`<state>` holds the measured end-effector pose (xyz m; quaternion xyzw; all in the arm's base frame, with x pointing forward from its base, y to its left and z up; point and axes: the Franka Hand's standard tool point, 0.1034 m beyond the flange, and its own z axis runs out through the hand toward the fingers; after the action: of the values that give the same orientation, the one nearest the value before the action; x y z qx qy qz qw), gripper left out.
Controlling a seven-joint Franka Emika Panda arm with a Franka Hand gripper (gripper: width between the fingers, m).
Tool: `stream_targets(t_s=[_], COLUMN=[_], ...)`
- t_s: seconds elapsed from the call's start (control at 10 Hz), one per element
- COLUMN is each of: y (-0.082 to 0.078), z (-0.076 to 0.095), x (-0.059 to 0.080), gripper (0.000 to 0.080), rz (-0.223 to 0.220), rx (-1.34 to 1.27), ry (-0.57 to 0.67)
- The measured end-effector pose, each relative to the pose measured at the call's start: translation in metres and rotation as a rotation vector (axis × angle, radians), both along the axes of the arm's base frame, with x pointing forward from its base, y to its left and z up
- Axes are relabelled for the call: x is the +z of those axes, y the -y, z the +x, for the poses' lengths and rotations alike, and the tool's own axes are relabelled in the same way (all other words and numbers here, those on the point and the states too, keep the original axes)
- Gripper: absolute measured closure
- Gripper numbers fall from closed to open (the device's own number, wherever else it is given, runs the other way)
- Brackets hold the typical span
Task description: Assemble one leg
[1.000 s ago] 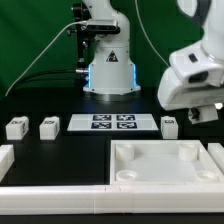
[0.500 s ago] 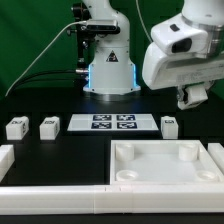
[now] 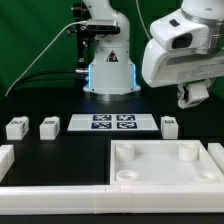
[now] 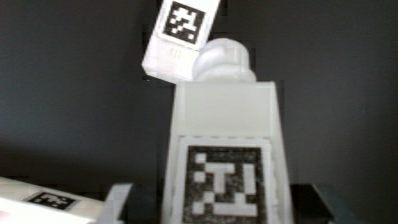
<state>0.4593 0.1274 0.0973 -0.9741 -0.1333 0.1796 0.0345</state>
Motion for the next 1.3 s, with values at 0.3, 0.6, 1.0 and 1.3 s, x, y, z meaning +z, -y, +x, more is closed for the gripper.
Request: stream_targets(t_s=[0.3, 0.6, 1.0, 1.3], y=[0.025, 0.024, 0.031, 0.038], z=[0.028, 0.038, 0.041, 0.067], x=[0.000, 0.003, -0.002, 0.002], gripper=[0.0506, 0.0506, 0.0506, 0.0506], rz=[0.019, 0.024, 0.052, 0.058], rx=[-0.002, -0.005, -0.030, -0.033], ry=[0.008, 0.042, 0.328, 0.346])
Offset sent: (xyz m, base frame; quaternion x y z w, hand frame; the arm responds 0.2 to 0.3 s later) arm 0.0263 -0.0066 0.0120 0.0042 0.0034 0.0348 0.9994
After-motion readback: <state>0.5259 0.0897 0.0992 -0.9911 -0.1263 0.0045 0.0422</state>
